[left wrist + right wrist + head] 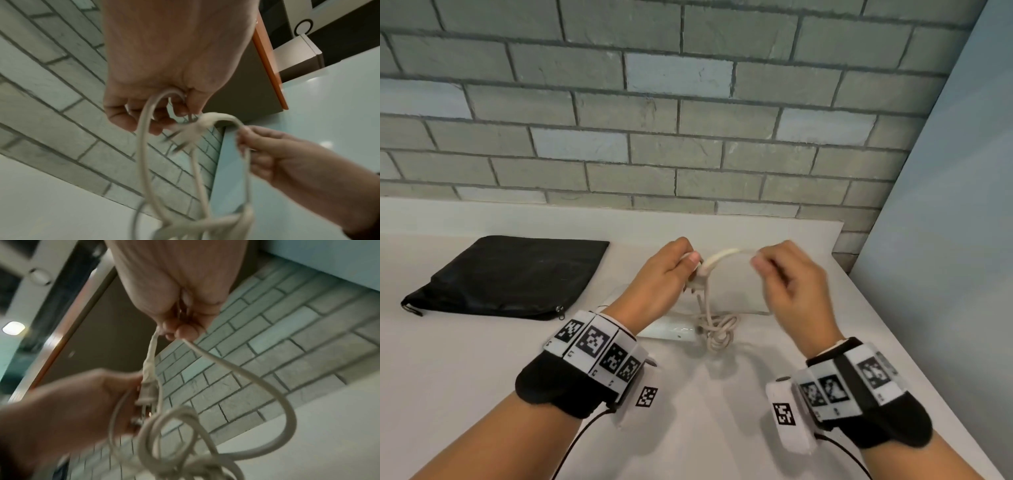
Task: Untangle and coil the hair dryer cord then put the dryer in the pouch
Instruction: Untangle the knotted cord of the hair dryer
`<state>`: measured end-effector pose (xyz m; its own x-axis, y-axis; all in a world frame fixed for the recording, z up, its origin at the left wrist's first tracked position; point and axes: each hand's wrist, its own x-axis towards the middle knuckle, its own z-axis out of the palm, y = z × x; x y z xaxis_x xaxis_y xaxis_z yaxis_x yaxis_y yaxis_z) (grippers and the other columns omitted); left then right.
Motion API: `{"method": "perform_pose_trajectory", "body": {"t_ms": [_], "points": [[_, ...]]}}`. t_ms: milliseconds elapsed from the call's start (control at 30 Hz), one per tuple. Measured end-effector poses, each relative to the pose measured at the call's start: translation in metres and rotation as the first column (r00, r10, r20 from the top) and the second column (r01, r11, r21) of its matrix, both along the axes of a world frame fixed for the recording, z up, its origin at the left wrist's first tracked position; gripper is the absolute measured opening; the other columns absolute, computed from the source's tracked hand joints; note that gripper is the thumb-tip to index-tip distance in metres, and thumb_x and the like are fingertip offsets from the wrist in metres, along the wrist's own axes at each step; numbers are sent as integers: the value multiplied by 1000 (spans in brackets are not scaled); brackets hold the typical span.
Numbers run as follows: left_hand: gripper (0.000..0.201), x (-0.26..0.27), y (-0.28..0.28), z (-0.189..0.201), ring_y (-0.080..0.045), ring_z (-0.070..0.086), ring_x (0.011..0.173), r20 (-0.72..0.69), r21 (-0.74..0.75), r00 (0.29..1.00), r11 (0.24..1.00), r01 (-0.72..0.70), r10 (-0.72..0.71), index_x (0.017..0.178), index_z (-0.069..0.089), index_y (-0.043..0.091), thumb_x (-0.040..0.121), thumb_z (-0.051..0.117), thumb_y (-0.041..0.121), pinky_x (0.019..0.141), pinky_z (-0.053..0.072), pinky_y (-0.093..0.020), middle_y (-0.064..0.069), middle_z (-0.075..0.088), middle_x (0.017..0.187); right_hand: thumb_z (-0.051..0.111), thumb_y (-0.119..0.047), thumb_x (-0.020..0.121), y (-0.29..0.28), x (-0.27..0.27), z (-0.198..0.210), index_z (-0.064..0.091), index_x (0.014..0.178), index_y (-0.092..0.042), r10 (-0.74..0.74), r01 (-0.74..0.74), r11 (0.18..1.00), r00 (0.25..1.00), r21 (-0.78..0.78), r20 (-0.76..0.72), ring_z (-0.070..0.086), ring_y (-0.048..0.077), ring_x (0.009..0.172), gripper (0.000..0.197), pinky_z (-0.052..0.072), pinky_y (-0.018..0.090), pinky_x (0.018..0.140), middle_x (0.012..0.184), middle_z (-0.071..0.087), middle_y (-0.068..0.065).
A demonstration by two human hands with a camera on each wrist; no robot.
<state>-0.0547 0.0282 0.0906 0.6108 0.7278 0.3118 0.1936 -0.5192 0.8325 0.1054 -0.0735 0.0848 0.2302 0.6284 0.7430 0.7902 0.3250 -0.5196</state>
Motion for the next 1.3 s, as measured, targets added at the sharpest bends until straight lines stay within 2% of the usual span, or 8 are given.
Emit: {"method": "perform_pose_trajectory", "body": {"t_ms": [167,433,533,600,767,933,1133,1300], "points": [[13,-14,11,0,-1,39,74,-117,170,989,983,-69,89,82,59,22,91,50,22,68,29,2,7,32,80,50,-17,91,-13,32,7,53,68,-18,-87,103,995,873,7,-479,42,8,33,23,37,19,38,53,46,4],[11,-11,-8,16,2,41,76,-4,391,999,920,-28,32,90,68,15,86,59,20,73,33,-2,7,34,82,50,-12,91,-3,53,-45,59,84,2,-311,118,908,834,-403,-456,53,8,35,18,52,23,49,45,57,1],[11,-8,-12,17,2,39,81,33,390,999,921,-9,-4,93,66,16,87,58,20,77,31,-2,8,34,85,53,-6,88,0,44,-50,50,121,-5,-284,14,848,856,-530,-431,66,26,67,33,56,41,75,97,58,8],[12,-4,-11,18,2,40,83,62,368,998,930,-18,-5,94,65,16,87,57,21,78,31,-2,8,35,86,59,-3,82,-5,33,-46,38,134,-21,-164,-48,807,940,-589,-301,62,23,85,58,54,27,76,117,39,5],[8,10,-13,23,8,48,81,149,314,989,949,-33,-15,92,64,17,87,58,19,81,39,-6,9,39,87,71,-25,76,-8,-8,-34,61,108,-29,267,-353,763,935,-541,-234,55,10,94,33,51,21,71,112,48,-4],[17,19,-7,19,-7,59,79,193,92,981,995,-43,24,93,50,27,84,62,19,71,47,-14,9,54,88,51,-11,84,3,-18,-37,61,80,-26,286,-414,826,893,-382,-348,60,7,74,19,51,22,68,83,60,-4],[10,-3,-8,-2,-8,61,79,-120,-37,946,953,300,-302,78,58,22,82,65,16,76,51,-24,6,61,81,38,-4,94,6,-12,-29,56,83,-12,197,-453,816,803,-360,-562,59,10,63,23,52,26,55,75,59,5],[24,0,-6,-11,-15,59,67,-69,-110,975,973,202,-210,77,56,20,84,57,-3,67,53,-26,-4,58,71,51,-3,88,8,-13,-36,52,90,-21,136,-379,857,820,-350,-556,57,12,69,17,51,24,58,81,54,3]]}}
